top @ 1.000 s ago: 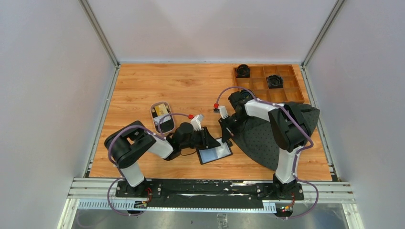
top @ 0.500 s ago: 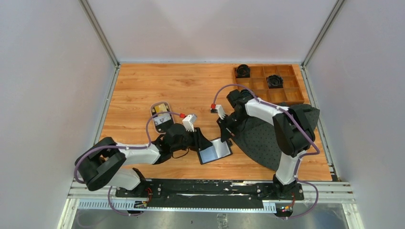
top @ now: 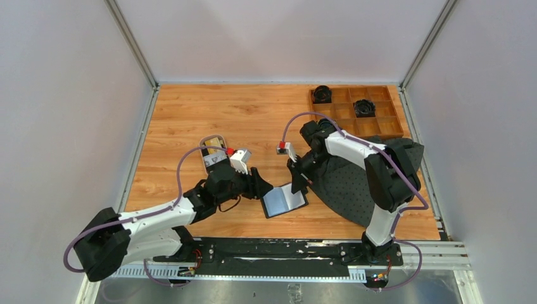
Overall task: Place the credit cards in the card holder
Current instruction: Turn over the card slot in the card holder.
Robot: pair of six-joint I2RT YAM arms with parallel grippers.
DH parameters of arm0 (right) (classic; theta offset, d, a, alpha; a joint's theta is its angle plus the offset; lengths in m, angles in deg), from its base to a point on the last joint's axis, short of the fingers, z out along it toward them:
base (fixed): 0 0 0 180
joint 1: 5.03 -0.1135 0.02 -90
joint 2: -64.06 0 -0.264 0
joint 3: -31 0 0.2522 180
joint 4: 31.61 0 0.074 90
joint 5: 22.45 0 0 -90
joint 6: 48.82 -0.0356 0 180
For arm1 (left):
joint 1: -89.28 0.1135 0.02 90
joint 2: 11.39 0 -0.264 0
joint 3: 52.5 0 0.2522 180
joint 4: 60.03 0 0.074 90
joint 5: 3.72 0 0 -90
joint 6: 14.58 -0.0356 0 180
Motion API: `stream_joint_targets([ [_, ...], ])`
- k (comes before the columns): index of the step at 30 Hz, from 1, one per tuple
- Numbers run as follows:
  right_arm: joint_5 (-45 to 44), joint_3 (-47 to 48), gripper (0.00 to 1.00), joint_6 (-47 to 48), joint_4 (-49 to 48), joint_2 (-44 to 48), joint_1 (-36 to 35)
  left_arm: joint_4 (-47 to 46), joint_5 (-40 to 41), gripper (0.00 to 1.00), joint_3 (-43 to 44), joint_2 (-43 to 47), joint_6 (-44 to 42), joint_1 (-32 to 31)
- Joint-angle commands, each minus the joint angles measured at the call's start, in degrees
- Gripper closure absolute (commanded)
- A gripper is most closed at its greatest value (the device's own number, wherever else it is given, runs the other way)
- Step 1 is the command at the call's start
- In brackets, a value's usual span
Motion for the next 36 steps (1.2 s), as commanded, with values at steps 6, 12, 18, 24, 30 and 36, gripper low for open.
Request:
stream_joint_targets([
  [6, 2.75, 0.86, 0.94, 5.58, 3.99, 4.47, -0.7, 17.05, 8.22, 0.31, 1.5, 13.07, -6.49, 2.01],
  [12, 2.27, 0.63, 0.92, 7.24, 4.55, 8.37, -0.7, 28.37, 13.39, 0.09, 5.49, 19.61, -9.2, 2.37],
  [18, 1.5, 0.67, 0.88, 8.22, 4.95, 13.62, -0.56, 35.17, 14.83, 0.0, 10.41, 20.12, -12.37, 3.08],
  [24, -0.23, 2.63, 0.82, 7.95, 4.93, 19.73, 0.32, 39.77, 14.48, 0.0, 15.26, 20.11, -14.99, 5.67],
  [30, -3.84, 8.21, 0.67, 7.01, 5.02, 25.69, 0.88, 43.82, 12.85, 0.0, 20.23, 19.96, -17.54, 9.63],
  [36, -2.58, 8.39, 0.36, 2.15, -0.31, 29.19, 0.92, 43.33, 12.01, 0.0, 22.08, 18.67, -18.92, 14.57],
])
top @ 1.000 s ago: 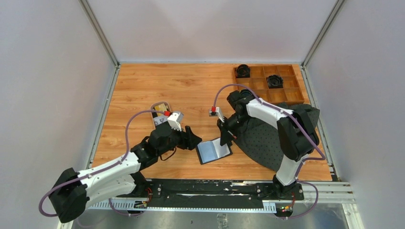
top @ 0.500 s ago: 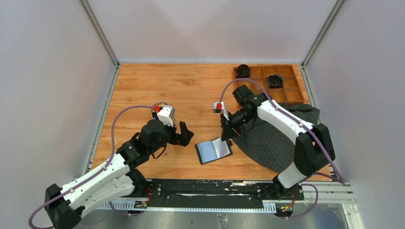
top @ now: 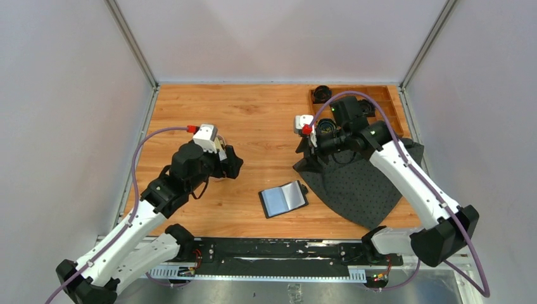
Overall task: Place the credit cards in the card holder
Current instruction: Turn over the card slot in the card holder, then move the storage box to the center of the board.
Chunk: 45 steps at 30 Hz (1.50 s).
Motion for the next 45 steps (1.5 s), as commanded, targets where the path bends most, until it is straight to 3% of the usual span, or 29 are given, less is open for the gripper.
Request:
stream_joint_targets([
  [1, 1.34, -0.94, 0.35, -3.58, -2.8, 1.2, 0.62, 0.36, -1.64, 0.0, 1.08, -1.61, -2.02, 4.2],
  [6, 6.78, -6.54, 0.35, -5.24, -5.43, -0.54, 3.69, -3.97, -10.47, 0.0, 0.81, -9.81, 0.16, 14.77],
  [9, 9.33, -10.96, 0.35, -7.61, -10.1, -0.65, 5.03, -4.39, -9.19, 0.03, 3.19, -17.55, -0.36, 17.79],
  [14, 10.32, -12.26, 0.36, -9.28, -12.37, -2.7, 5.01, 1.74, -1.01, 0.08, 10.98, -28.76, -8.56, 18.07],
  [18, 9.93, -12.32, 0.36, -9.34, -12.3, -3.37, 5.03, 9.4, -4.18, 0.21, 18.93, -38.21, -16.23, 20.05],
  [22, 9.99, -12.42, 0.36, -9.27, -12.28, -3.82, 5.03, 12.67, -10.92, 0.26, 23.72, -45.03, -17.9, 25.0],
  [27, 9.85, -12.46, 0.37, -9.15, -12.2, -4.54, 5.06, 12.35, -12.92, 0.26, 26.05, -49.3, -15.7, 29.05],
  [34, 10.09, -12.46, 0.37, -9.01, -12.0, -5.86, 5.0, 9.3, -12.19, 0.26, 28.2, -54.32, -8.47, 29.42],
  [45, 9.79, -12.64, 0.37, -8.61, -11.85, -6.38, 5.09, -1.06, -5.71, 0.29, 21.94, -53.92, 1.31, 29.37],
])
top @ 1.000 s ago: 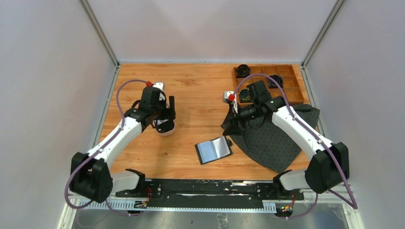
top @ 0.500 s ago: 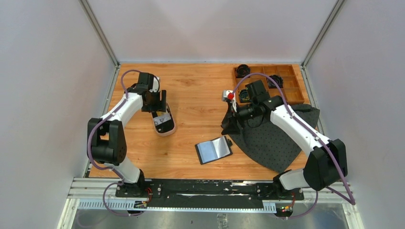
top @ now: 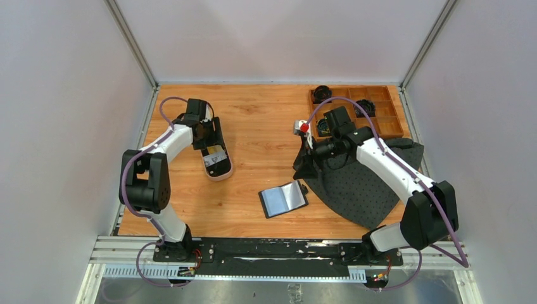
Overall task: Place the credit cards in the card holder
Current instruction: Move the storage box to the center of the board.
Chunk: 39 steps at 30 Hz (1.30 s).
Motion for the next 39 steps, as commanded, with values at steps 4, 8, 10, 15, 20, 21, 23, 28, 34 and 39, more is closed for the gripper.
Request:
stream_joint_targets([
  [4, 1.04, -0.27, 0.37, 0.29, 0.28, -0.98, 0.55, -5.39, 5.21, 0.29, -2.75, -0.03, 6.32, -0.65],
  [8, 1.07, -0.27, 0.37, 0.39, 0.4, -0.84, 0.62, -7.43, 5.31, 0.29, -4.33, 0.5, 6.58, -1.01],
  [10, 1.05, -0.34, 0.37, 0.49, 0.44, -0.83, 0.6, -7.15, 3.65, 0.29, -4.25, 0.67, 4.55, -1.12],
  [15, 1.26, -0.44, 0.37, 0.58, 0.48, -0.63, 0.67, -5.93, 1.64, 0.31, -5.37, 4.54, -3.88, -1.56],
  [20, 1.56, -0.44, 0.38, 0.65, 0.64, -0.76, 0.65, -4.16, 1.61, 0.3, -5.17, 6.08, -6.62, -1.55],
  [21, 1.57, -0.44, 0.38, 0.66, 0.66, -0.75, 0.67, -3.82, 1.61, 0.3, -4.62, 5.54, -6.4, -1.5],
  [23, 1.43, -0.48, 0.38, 0.71, 0.66, -0.52, 0.64, -2.98, 1.61, 0.3, -3.46, 4.25, -6.42, -1.49],
  [28, 1.53, -0.57, 0.38, 0.73, 0.65, 0.3, 1.06, -2.53, 1.88, 0.3, -1.87, 1.87, -6.85, -1.47],
  [34, 1.96, -0.68, 0.38, 0.86, 0.72, 0.33, 1.13, -2.35, 5.93, 0.29, -0.13, -1.53, -1.38, -1.47],
  [39, 2.01, -0.79, 0.38, 0.83, 0.66, 0.64, 1.22, -5.02, 7.42, 0.28, 0.14, -3.99, 2.41, -1.47],
])
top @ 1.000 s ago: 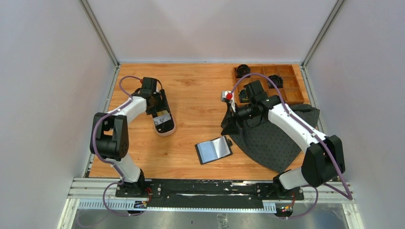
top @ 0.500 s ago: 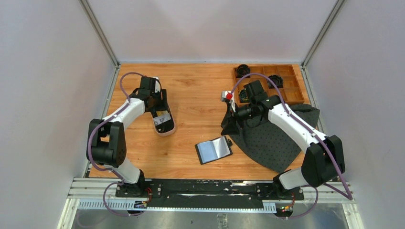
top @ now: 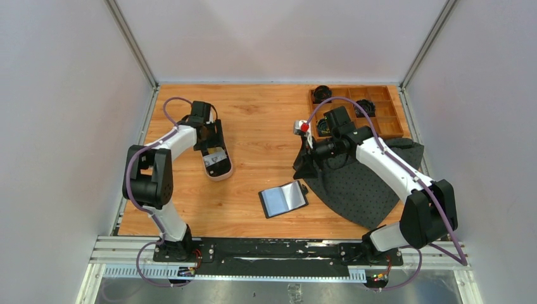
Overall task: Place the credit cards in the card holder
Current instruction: Move the storage box to the center of the board.
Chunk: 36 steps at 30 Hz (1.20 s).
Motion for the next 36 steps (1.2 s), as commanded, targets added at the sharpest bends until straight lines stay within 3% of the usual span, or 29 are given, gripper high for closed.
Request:
stream_joint_targets([
  [1, 1.65, -0.8, 0.38, 0.81, 0.72, 1.34, 0.79, -2.27, 2.77, 0.27, 1.59, -2.39, 4.32, -0.14],
  [22, 2.5, -0.77, 0.38, 1.02, 0.86, 1.34, 0.87, -4.31, 11.48, 0.23, -0.51, -4.91, 9.77, -3.41],
  [36, 2.97, -0.68, 0.38, 1.32, 1.25, 1.54, 1.18, -9.13, 9.74, 0.39, -3.46, -2.6, 9.16, -3.61],
])
